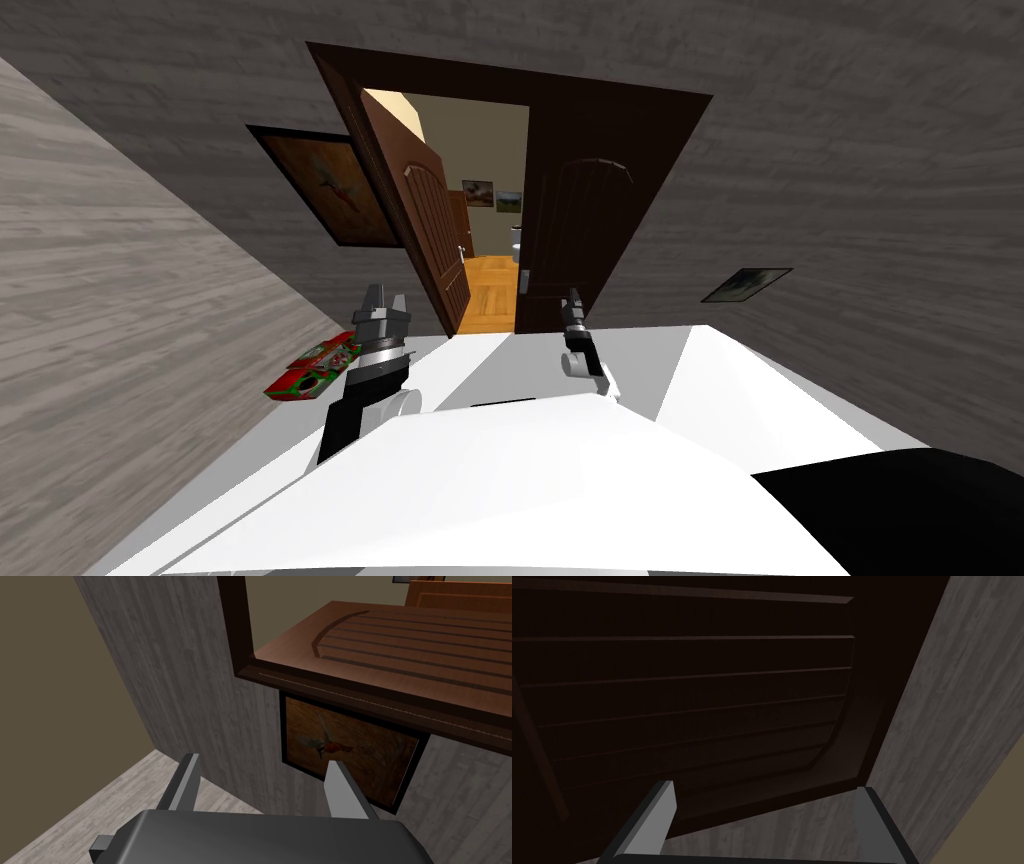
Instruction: Push the door open
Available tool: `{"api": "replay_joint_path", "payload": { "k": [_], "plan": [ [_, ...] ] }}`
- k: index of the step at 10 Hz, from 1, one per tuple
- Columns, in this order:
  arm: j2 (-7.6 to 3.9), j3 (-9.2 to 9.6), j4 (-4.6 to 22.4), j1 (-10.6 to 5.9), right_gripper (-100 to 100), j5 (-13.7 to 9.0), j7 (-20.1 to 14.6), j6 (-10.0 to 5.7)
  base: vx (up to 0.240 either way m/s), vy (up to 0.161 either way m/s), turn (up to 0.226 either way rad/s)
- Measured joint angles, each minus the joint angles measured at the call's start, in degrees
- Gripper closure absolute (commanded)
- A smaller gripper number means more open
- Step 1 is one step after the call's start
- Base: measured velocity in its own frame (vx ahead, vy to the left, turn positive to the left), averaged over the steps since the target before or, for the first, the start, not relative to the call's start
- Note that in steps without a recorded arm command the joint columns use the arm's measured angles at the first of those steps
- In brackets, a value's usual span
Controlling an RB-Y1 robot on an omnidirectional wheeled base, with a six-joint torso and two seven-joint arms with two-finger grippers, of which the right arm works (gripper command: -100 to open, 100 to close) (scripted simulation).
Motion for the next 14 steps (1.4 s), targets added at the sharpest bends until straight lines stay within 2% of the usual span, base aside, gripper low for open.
{"api": "replay_joint_path", "payload": {
  "k": [4, 7, 9, 10, 12, 13, 14],
  "plan": [
    [-0.40, -0.29, 6.75, -2.94, -100, 0.50, -0.31, -0.05, 0.103, -0.012, 0.013],
    [0.29, -0.25, 11.49, -5.39, -100, 1.20, 0.07, 0.38, 0.092, -0.007, 0.012],
    [0.12, -0.58, 14.76, -7.34, -100, 1.38, -0.12, 0.85, 0.098, -0.009, 0.013],
    [-0.23, -0.75, 16.96, -8.25, -100, 1.37, -0.39, 0.55, 0.107, -0.005, 0.013],
    [0.38, -0.66, 19.61, -9.36, -100, 1.81, -0.26, 0.71, 0.095, -0.008, 0.011],
    [0.56, -0.86, 21.76, -10.67, -100, 1.97, -0.18, 0.68, 0.096, -0.015, 0.013],
    [0.62, -0.92, 22.78, -11.37, -100, 2.08, -0.21, 1.13, 0.101, -0.017, 0.012]
  ]
}}
